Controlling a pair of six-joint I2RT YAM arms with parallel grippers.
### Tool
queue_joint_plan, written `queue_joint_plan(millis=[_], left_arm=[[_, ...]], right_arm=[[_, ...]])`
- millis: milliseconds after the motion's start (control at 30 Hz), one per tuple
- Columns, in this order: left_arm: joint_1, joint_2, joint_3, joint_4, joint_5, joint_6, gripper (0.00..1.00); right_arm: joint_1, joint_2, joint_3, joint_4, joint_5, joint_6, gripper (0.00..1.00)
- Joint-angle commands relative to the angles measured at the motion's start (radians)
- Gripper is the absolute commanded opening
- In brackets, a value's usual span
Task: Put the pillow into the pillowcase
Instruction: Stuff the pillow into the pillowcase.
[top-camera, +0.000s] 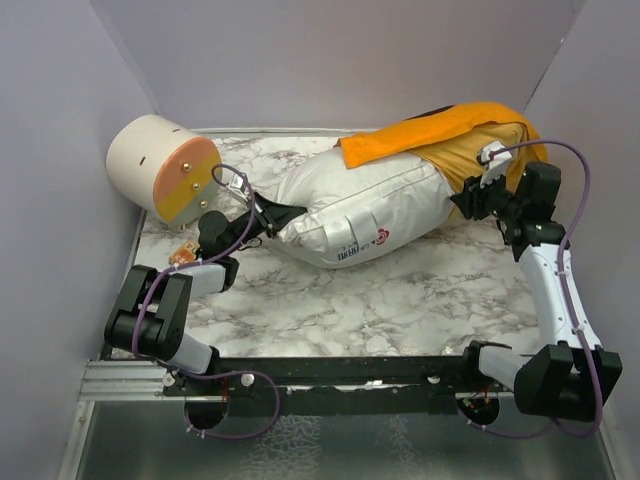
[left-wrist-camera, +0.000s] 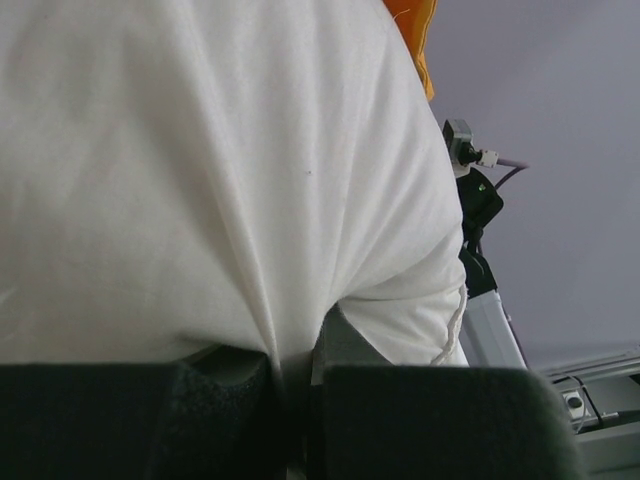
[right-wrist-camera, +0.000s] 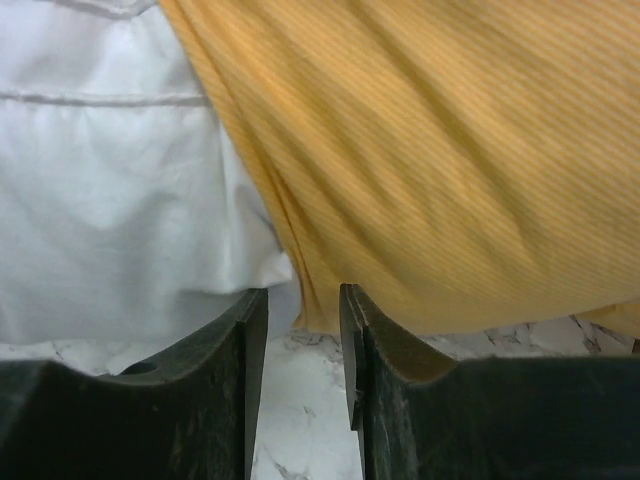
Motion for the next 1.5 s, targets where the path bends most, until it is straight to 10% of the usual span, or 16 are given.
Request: queue_joint_plan(millis=[0,400,600,1067,1467], left_arm=[[0.028,0.016,0.012,0.015,-0.027,0.013,0.0],[0.027,0.02,0.022,-0.004,-0.006,0.029,0.0],[0.028,0.012,0.051,-0.094,0.015,0.102,0.0],[-0.048,-0.193,0.318,-0.873,-0.023,0.65,0.0],[-0.149,-0.173,0.268,-0.922,-0.057,0.695,0.0]], right_arm=[[-0.001,0.059,-0.015,0.14,0.014,0.005,0.34],[0.013,0.208,-0.017,0.289,0.026,0.031,0.4],[0.016,0.203,0.019,0.242,-0.12,-0.023,0.01],[0.091,0.088,0.447,0.073,-0.758,0.154,0.0],[0.122,0.291,0.31,0.086,-0.552,0.203,0.0]])
